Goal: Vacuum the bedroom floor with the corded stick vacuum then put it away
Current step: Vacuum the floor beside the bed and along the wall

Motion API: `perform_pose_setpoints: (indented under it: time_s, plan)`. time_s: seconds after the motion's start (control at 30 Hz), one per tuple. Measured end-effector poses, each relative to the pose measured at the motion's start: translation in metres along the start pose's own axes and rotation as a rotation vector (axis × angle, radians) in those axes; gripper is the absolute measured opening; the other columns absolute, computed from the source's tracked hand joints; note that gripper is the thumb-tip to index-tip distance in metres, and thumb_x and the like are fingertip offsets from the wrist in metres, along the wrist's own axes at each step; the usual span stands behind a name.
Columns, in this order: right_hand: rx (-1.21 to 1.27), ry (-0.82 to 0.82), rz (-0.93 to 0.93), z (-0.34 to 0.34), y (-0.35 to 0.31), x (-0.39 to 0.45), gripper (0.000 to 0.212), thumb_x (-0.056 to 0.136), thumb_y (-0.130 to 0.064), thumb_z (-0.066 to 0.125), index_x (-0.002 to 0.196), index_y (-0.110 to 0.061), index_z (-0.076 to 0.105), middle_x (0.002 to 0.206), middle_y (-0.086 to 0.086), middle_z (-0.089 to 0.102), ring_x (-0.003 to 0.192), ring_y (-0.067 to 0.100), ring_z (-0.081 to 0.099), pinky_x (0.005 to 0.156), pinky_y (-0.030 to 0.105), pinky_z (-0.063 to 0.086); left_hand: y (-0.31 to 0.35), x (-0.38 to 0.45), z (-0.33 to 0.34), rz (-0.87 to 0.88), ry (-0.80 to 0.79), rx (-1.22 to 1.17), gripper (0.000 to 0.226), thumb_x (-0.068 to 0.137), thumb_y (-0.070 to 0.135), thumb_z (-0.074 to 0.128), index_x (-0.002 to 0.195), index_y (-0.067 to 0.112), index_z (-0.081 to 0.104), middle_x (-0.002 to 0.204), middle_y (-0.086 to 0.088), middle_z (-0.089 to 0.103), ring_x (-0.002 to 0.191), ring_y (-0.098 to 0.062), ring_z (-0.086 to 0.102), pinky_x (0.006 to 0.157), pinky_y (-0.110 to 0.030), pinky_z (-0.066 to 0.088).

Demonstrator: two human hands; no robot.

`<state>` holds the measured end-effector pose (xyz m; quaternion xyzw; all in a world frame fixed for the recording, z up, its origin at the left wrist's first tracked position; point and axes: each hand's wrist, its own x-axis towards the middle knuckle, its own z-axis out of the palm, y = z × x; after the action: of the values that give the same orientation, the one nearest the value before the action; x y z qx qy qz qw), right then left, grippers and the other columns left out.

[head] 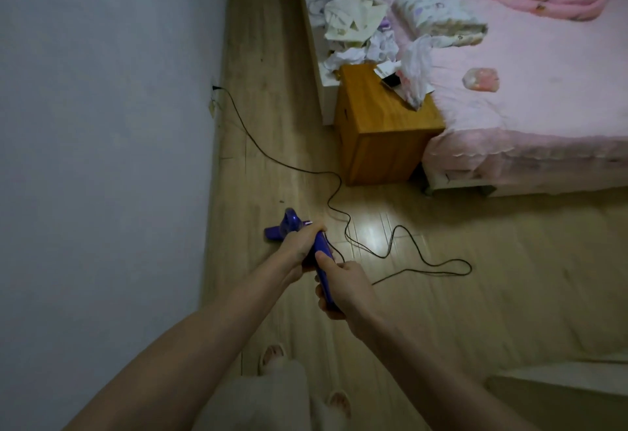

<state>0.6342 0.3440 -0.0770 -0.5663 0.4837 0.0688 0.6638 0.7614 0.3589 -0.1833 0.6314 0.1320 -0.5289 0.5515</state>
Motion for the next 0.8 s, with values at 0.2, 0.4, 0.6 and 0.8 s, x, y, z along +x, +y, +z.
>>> perform_pose_setpoints:
  time_s: [0.2,0.4,0.6,0.8]
  plan:
    - [0.0,-0.017,0.042,-0.008,0.015,-0.003,0.034,0.099,-0.042,0.046,0.096,-0.01,0.058,0.07,0.002,0.057,0.052,0.01,0.052,0.049,0.022,0.042,-0.021,-0.003,0.005,-0.009,-0.008,-0.011,0.04,0.08,0.031,0.068,0.107,0.001,0.061,0.07,-0.009,0.067,0.068,-0.022,0.064,0.082,-0.041,0.056]
    - [0.034,-0.01,0.04,-0.008,0.0,0.008,0.034,0.099,-0.041,0.047,0.102,-0.008,0.056,0.073,0.004,0.057,0.052,0.01,0.051,0.043,0.02,0.039,0.001,0.0,0.004,-0.001,-0.06,-0.01,0.043,0.082,0.034,0.067,0.11,0.002,0.06,0.076,-0.01,0.068,0.068,-0.021,0.066,0.069,-0.035,0.056]
    - [0.059,0.002,0.031,0.015,-0.022,0.015,0.03,0.099,-0.039,0.048,0.103,-0.01,0.055,0.076,0.007,0.056,0.051,0.012,0.052,0.042,0.022,0.039,0.022,0.005,-0.01,0.007,-0.032,-0.04,0.038,0.078,0.028,0.066,0.104,0.003,0.055,0.066,-0.009,0.061,0.055,-0.019,0.06,0.053,-0.03,0.05]
    - [-0.095,-0.025,-0.024,0.042,-0.016,0.016,0.031,0.098,-0.044,0.047,0.108,-0.015,0.054,0.073,0.002,0.058,0.051,0.009,0.054,0.048,0.021,0.046,0.016,-0.001,-0.041,0.055,0.002,-0.12,0.033,0.086,0.02,0.059,0.109,-0.003,0.051,0.064,-0.007,0.056,0.041,-0.012,0.056,0.04,-0.022,0.046]
